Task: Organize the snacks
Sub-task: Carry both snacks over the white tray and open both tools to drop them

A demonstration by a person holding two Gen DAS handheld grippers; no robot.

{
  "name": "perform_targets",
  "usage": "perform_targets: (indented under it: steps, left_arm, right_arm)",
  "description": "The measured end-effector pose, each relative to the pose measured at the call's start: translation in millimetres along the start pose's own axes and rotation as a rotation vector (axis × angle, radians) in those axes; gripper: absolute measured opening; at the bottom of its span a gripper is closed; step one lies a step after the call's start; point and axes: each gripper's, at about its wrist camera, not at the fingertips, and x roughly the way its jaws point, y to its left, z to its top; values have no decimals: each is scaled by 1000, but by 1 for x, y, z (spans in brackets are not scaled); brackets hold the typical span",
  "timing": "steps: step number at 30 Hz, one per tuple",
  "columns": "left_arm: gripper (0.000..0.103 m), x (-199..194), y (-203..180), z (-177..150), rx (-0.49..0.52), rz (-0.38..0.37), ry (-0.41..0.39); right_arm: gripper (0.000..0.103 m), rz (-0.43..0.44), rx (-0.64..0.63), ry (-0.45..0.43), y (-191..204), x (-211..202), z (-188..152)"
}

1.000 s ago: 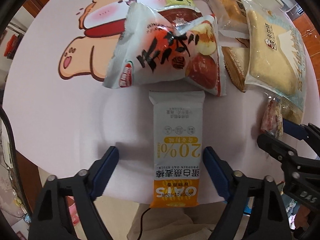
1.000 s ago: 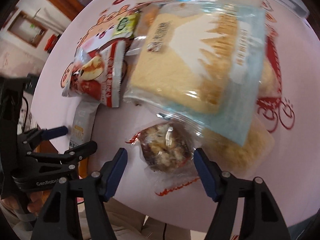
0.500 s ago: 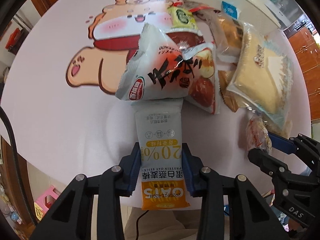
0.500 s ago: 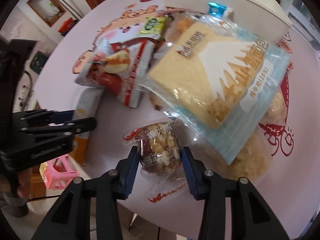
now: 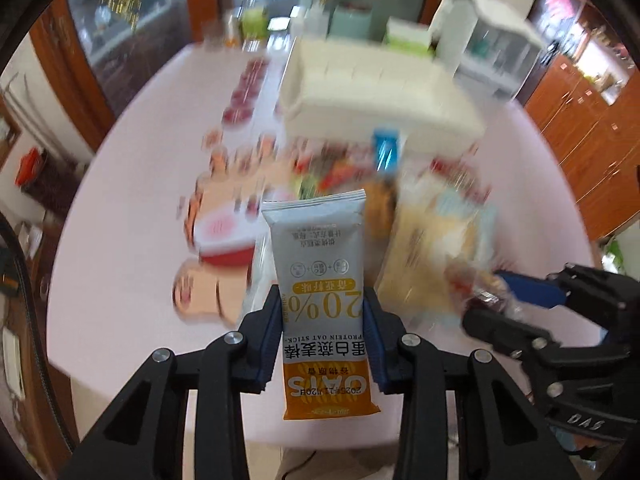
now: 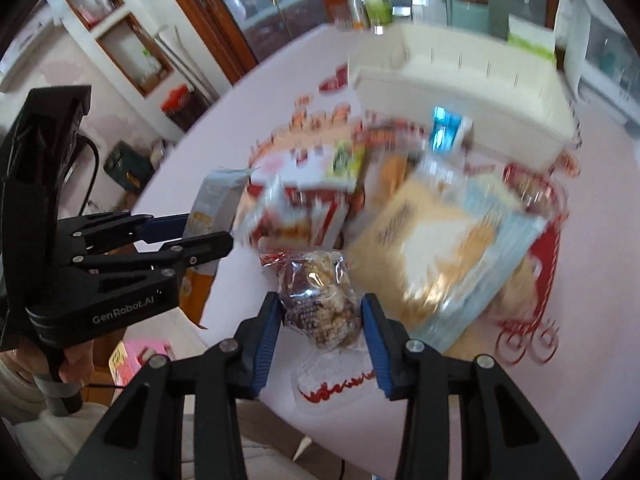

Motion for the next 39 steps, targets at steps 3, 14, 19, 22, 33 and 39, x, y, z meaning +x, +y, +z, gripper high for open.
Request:
perform_targets:
  steps: [3, 14, 19, 22, 33, 39]
  left_arm:
    - [36, -22, -13, 34, 38, -21, -89]
    - [37, -70, -42, 157, 146, -72, -277]
    - [37, -70, -48, 190, 169, -67, -312]
    - [38, -56, -47, 206, 167, -61, -298]
    - [38, 26, -37, 253, 147, -25, -247]
    - [38, 67, -38, 263, 165, 4, -206]
  right_arm:
    - [41, -37, -12, -73, -1, -25, 23]
    - [41, -228, 83, -324, -34, -101, 111]
    - [42, -310, 160, -374, -56, -114, 140]
    - [42, -336, 211, -384, -67, -109, 154]
    - [42, -436, 327, -350, -109, -64, 201]
    - [42, -473, 378, -280, -137, -25, 213]
